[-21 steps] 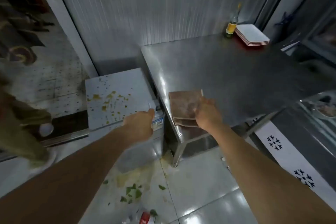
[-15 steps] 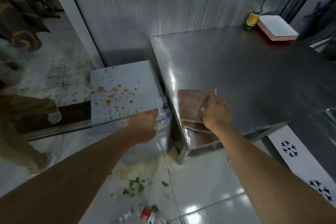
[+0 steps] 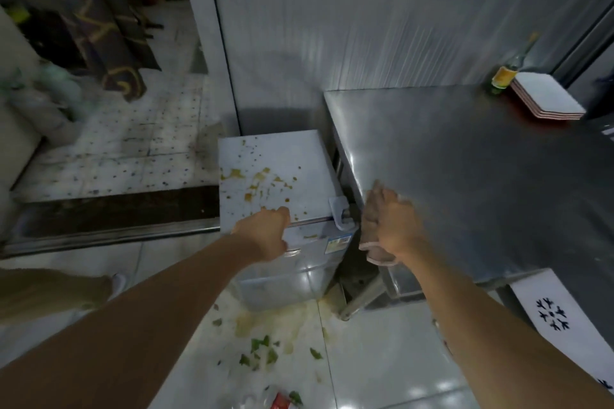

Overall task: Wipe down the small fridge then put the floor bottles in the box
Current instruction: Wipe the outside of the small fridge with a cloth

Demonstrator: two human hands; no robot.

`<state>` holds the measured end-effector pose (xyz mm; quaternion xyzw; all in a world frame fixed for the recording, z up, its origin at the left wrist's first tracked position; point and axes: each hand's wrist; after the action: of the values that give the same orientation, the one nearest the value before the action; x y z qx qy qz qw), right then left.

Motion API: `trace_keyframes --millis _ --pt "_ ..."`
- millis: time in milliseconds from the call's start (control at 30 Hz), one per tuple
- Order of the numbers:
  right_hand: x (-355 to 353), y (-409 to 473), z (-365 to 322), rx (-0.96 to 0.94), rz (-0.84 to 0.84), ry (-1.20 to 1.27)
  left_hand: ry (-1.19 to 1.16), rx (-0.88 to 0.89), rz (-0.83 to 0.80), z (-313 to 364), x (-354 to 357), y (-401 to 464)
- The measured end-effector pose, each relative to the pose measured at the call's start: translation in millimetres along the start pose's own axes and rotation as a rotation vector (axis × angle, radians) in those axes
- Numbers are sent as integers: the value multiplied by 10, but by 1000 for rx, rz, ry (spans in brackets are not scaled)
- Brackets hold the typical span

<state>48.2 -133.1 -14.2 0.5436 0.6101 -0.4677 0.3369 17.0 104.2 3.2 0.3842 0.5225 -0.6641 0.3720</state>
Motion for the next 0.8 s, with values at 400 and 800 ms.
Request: trace_keyframes --millis 400,800 --pt "-325 -683 -1538 4 148 627 -636 26 -24 -883 -488 -374" --pt "-123 -630 -1533 166 -29 947 -1381 -231 0 -742 -507 -226"
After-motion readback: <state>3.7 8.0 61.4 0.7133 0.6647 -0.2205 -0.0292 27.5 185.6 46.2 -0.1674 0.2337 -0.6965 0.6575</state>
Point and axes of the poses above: each hand's wrist, its own y-axis towards the middle knuckle, its own x-axis out of the palm, z = x × y, and after that the axes turned 6 degrees about y, right-handed
